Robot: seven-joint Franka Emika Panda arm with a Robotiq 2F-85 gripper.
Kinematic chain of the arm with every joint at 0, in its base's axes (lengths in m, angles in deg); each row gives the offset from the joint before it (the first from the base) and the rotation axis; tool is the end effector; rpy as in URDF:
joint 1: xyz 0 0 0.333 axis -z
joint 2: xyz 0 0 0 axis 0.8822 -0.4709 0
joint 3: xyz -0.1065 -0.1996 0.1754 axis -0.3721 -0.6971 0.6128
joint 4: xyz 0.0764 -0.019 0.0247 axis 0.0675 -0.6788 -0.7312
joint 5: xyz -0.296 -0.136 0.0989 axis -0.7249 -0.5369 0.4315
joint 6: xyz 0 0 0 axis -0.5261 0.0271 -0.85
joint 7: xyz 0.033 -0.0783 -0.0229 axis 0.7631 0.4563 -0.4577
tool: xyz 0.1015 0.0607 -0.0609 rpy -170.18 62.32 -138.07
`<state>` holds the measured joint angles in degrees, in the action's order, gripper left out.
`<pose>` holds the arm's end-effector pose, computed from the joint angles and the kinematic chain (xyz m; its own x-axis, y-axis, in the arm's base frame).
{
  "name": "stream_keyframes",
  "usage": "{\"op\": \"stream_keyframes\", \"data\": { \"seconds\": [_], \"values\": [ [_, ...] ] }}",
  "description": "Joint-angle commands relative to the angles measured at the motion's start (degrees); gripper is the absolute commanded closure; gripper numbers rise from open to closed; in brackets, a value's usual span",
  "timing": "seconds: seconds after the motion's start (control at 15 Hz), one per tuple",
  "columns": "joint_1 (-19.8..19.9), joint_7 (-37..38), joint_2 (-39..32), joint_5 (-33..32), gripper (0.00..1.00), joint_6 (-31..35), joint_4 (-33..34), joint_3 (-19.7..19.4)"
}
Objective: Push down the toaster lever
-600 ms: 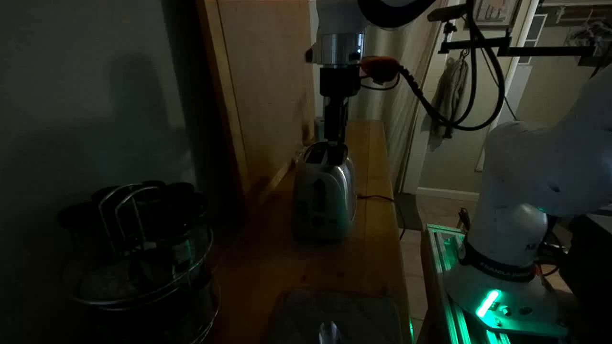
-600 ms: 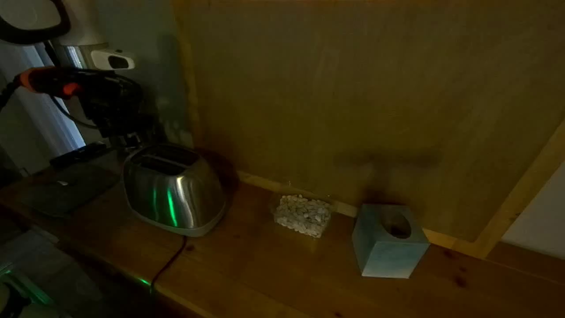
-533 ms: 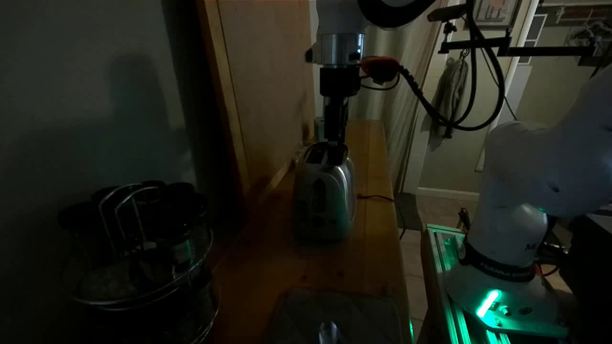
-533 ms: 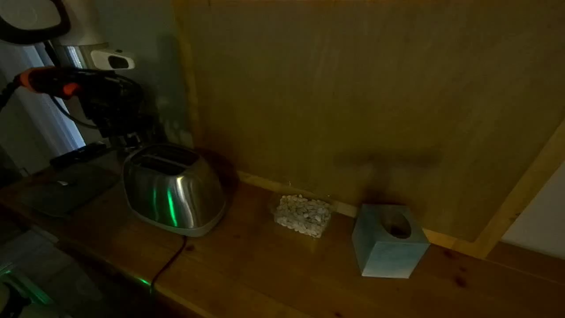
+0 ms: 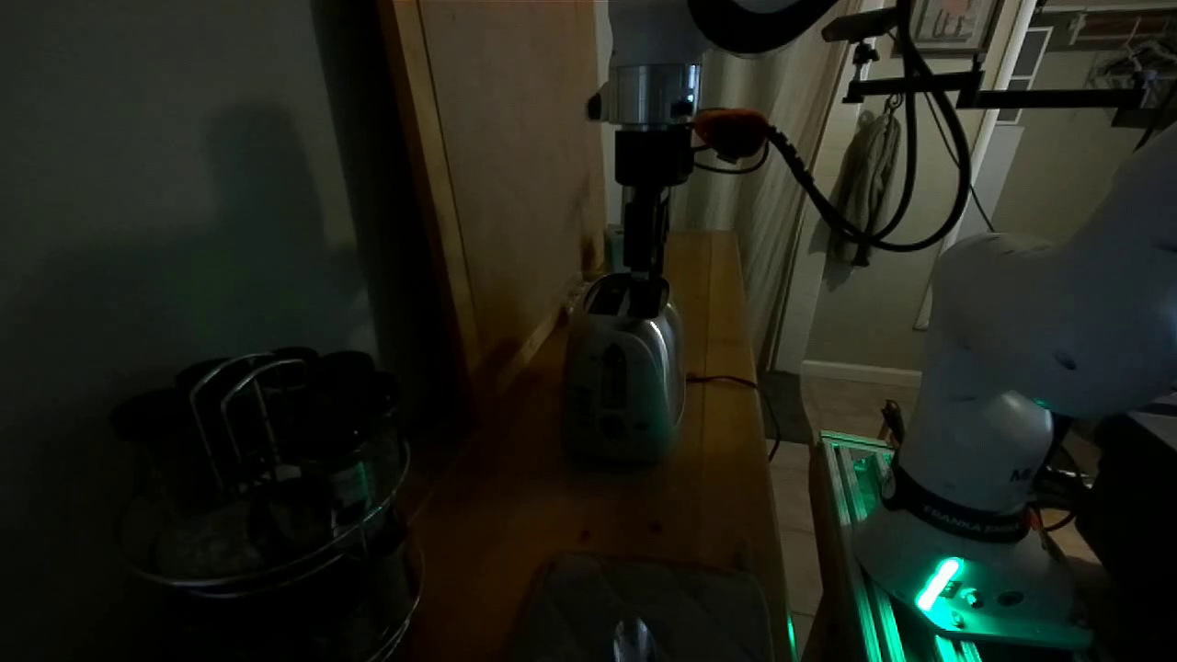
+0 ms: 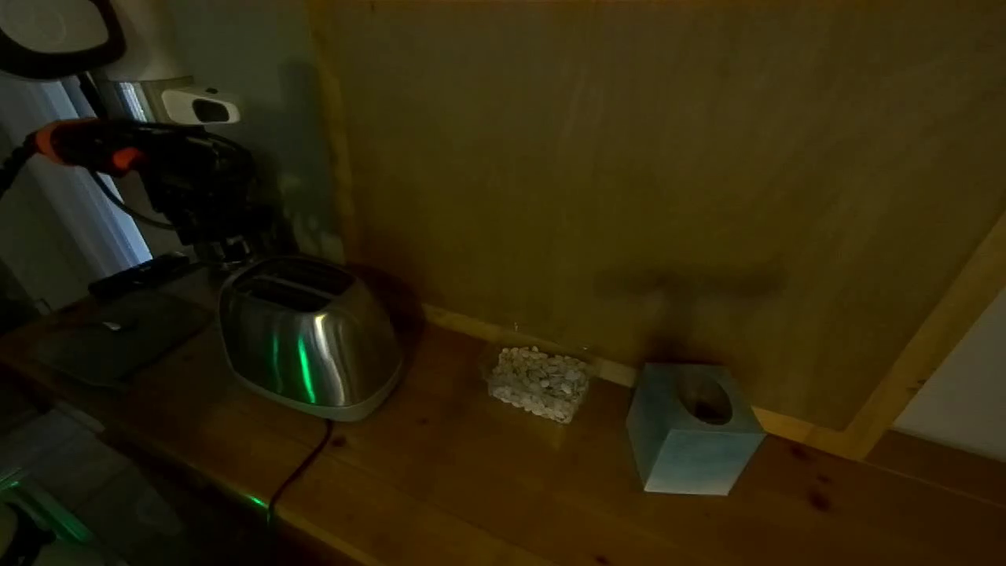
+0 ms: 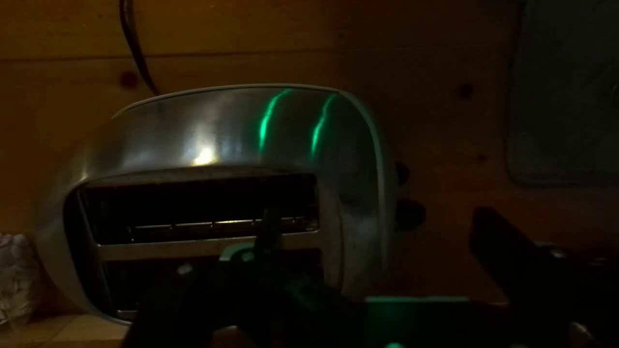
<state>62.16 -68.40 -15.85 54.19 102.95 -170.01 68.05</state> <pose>0.3224 -0.0016 0.4492 0.9998 0.0168 -0.0120 0.0171 -0.9996 0.0234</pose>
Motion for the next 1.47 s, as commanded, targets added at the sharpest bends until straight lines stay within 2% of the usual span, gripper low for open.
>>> {"op": "stream_keyframes", "data": {
  "seconds": [0.0, 0.8, 1.0, 1.4],
  "values": [
    [-0.1, 0.1, 0.0, -0.1, 0.00, -0.1, 0.1, -0.1],
    [-0.1, 0.1, 0.0, -0.1, 0.00, -0.1, 0.1, -0.1],
    [-2.9, -6.5, 4.8, -2.8, 0.00, 0.9, -4.0, 1.1],
    [-10.3, -17.9, 11.2, -2.0, 0.00, -1.3, -8.8, 1.2]
  ]
}}
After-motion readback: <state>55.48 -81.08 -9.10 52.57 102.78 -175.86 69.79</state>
